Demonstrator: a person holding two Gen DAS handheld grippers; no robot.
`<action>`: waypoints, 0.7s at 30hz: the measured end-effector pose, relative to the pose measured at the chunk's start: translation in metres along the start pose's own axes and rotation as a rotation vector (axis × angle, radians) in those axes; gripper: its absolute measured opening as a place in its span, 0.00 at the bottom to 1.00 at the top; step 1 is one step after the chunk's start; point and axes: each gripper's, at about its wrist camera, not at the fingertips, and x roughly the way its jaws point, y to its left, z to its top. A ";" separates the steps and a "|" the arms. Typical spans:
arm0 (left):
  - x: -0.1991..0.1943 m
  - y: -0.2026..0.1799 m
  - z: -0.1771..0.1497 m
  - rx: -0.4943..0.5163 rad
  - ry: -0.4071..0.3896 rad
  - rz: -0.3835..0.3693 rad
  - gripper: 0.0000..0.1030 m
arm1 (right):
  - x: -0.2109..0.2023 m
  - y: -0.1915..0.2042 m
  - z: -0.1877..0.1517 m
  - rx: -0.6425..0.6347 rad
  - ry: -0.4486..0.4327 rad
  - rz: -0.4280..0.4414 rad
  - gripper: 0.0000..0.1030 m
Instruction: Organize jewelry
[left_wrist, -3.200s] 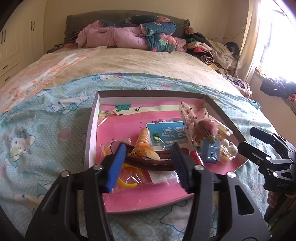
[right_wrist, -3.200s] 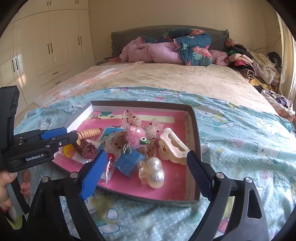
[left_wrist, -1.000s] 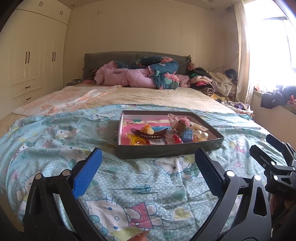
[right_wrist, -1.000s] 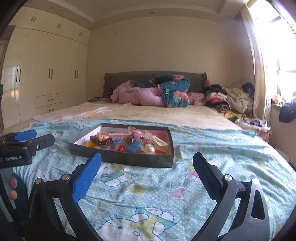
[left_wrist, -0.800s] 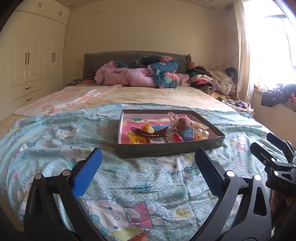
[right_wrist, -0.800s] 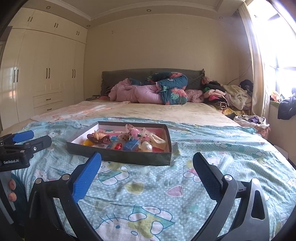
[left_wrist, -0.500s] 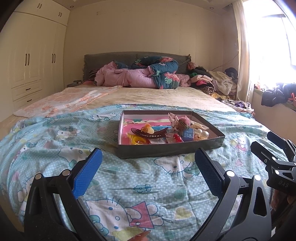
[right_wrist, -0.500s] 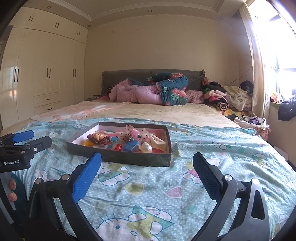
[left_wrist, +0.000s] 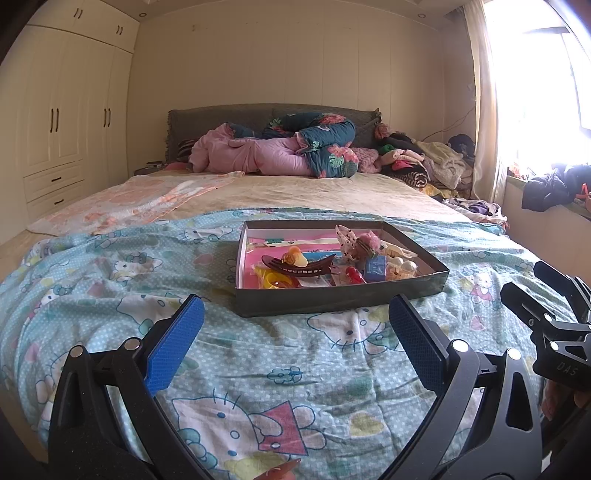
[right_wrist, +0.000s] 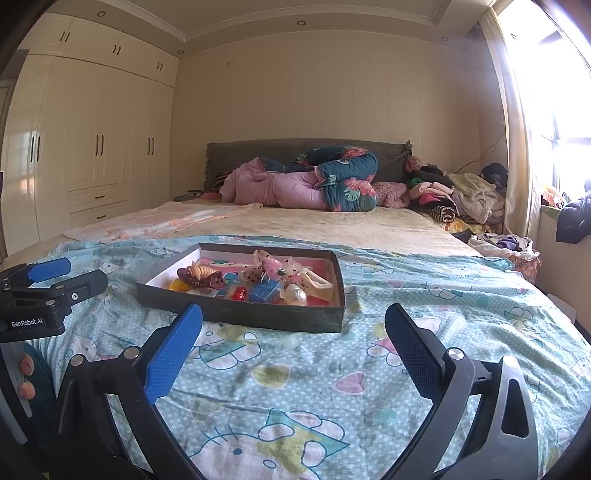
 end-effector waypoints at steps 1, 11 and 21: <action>0.000 0.000 0.000 0.000 0.000 0.001 0.89 | 0.000 0.000 0.000 0.000 0.003 0.002 0.94; 0.000 0.000 0.000 0.001 -0.002 0.000 0.89 | -0.002 0.001 0.003 -0.001 -0.004 0.006 0.94; 0.000 0.000 0.000 0.002 -0.001 0.001 0.89 | -0.002 0.000 0.004 -0.001 -0.007 0.006 0.94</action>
